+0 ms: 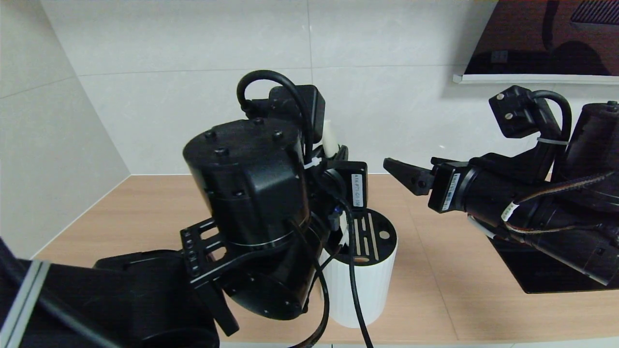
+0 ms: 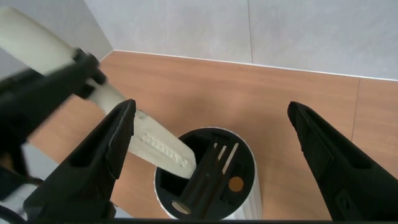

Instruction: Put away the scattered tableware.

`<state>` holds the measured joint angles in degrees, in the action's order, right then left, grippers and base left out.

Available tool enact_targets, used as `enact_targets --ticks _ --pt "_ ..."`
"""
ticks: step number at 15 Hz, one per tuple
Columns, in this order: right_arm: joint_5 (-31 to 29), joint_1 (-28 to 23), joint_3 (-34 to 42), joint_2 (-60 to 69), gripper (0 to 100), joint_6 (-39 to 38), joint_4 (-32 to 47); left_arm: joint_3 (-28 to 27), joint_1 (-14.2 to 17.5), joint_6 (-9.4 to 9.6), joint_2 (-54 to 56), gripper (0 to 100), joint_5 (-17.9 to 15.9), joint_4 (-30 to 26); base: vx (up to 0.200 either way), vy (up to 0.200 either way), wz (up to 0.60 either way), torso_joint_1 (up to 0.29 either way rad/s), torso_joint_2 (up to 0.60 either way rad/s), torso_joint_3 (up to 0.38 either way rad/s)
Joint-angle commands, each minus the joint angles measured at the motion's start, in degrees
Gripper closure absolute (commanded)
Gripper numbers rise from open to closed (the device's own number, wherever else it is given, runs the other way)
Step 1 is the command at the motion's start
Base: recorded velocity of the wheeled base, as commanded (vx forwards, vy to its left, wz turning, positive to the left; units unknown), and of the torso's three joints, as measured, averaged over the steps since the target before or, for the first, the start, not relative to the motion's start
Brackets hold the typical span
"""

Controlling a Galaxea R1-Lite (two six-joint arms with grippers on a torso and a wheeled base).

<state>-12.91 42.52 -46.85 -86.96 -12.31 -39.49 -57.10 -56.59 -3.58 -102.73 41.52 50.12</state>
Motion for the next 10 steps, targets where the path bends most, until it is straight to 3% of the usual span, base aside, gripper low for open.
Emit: enact_targets --ticks 1,6,10 --pt "0.0 0.0 0.1 -0.2 0 0.0 -0.1 0.1 -0.1 -0.20 -1.8 100 0.1 0.0 0.000 0.000 0.00 0.000 0.00 0.000" --pt "0.0 0.0 0.1 -0.6 0 0.0 -0.1 2.2 -0.7 -0.28 -5.5 100 0.0 0.2 0.000 0.000 0.00 0.000 0.00 0.000" --pt "-0.1 0.0 0.2 -0.8 0 0.1 -0.1 2.2 -0.8 -2.83 -9.1 100 0.0 0.1 0.000 0.000 0.00 0.000 0.00 0.000"
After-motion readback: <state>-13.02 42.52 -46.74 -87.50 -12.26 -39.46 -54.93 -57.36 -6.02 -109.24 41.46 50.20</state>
